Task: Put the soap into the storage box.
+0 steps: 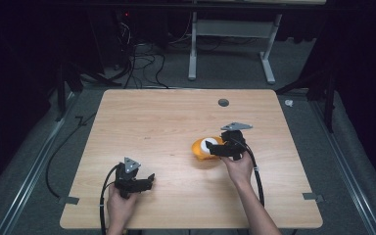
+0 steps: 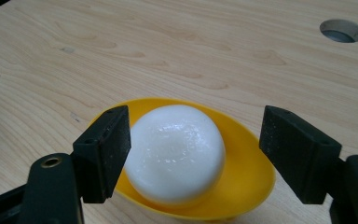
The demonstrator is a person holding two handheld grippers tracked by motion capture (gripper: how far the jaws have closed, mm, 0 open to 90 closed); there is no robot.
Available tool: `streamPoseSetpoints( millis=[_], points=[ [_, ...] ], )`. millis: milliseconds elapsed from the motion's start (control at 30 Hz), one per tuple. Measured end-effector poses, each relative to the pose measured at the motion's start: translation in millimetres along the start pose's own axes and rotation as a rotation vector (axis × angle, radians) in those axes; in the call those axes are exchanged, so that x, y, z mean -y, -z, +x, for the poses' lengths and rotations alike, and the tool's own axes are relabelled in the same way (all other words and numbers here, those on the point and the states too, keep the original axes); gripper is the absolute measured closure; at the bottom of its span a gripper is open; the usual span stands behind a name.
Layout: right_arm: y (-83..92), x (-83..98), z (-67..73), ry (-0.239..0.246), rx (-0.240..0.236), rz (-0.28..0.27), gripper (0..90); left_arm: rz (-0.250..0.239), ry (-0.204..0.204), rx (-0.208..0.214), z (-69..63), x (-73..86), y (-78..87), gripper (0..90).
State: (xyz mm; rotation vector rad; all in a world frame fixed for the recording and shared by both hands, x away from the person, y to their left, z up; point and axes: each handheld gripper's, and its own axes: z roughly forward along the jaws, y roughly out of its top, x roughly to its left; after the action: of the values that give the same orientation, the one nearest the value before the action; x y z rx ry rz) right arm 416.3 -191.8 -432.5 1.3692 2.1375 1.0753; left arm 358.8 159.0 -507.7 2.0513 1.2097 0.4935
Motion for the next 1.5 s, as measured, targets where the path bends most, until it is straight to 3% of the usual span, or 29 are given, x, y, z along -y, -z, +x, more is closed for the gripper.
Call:
streamPoseSetpoints(
  millis=[267, 1500],
  points=[
    [15.5, -0.1, -5.1, -0.005, 0.004, -0.04, 26.6, 0.0, 0.0, -0.001, 0.0, -0.1, -0.1, 14.9],
    [60.4, 11.9, -26.5, -0.02, 0.039, -0.11, 27.5, 0.001, -0.001, -0.001, 0.0, -0.1, 0.0, 14.9]
  ],
)
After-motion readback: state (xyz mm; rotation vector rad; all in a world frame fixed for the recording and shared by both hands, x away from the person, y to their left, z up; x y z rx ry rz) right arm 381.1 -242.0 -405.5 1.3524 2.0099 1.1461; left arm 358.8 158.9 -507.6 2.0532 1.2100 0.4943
